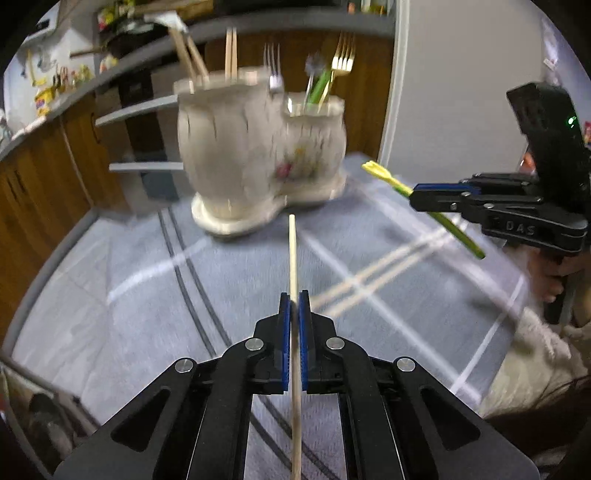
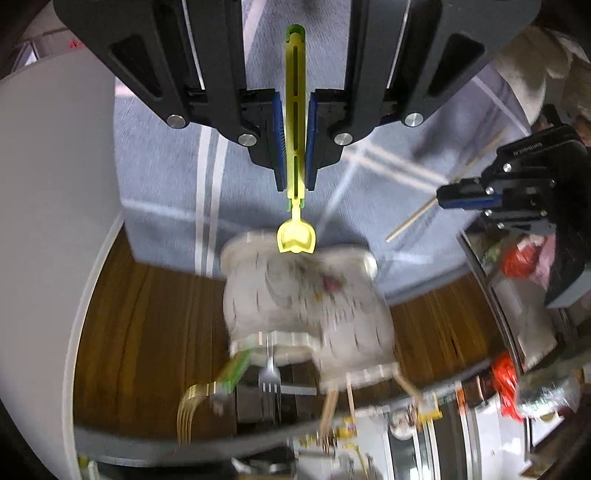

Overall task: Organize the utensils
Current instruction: 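Insert chopstick in tall pot with left tool while right tool inserts yellow utensil in short pot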

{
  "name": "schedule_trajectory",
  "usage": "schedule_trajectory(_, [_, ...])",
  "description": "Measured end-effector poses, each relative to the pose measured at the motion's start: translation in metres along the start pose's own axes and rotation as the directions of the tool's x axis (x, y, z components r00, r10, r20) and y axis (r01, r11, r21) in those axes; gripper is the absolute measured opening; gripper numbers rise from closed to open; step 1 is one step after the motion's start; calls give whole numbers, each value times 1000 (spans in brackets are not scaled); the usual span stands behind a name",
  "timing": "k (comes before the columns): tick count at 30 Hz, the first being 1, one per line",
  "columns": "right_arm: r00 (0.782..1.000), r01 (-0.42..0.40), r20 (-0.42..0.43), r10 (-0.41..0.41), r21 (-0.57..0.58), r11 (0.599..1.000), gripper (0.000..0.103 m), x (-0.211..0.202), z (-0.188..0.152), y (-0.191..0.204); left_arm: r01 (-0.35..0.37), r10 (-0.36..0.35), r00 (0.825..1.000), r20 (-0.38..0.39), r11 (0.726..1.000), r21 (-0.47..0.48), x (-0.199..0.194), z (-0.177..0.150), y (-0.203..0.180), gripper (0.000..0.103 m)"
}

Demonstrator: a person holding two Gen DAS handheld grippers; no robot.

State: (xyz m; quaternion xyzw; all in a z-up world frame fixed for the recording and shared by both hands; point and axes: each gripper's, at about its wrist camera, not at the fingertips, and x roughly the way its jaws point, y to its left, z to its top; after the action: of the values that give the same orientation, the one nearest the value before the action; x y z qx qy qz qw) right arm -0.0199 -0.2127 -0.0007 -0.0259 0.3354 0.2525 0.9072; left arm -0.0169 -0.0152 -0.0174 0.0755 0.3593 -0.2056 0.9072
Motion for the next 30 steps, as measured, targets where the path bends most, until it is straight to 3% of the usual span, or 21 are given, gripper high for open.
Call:
schedule_trajectory(4, [989,-7,145,2,32,999,10,-16,29,-5,12,-11,993,121,1000,-2,-21,26,6,5])
schedule_trajectory(10, [963,-24,269,2,80,997,10,-18,70,-14,27,-15,958,287,999,-36,-41,69,19,5])
schedule_trajectory(16, [936,-38,352,-7,121,992,10,-6,103,-19,90,-35,905,423,990,-111,-43,118,38,5])
schedule_trajectory(20, [914,-56,406,-8,145,988,10,3,121,-25,84,-9,860,511,989,-123,-43,150,41,5])
schedule_trajectory(26, [884,-58,466,-23,158,986,10,16,133,-30,44,57,815,577,986,-159,-31,178,46,5])
schedule_trajectory(30, [869,-74,495,-12,154,985,10,25,136,-34,-5,110,807,580,984,-180,-15,187,50,5])
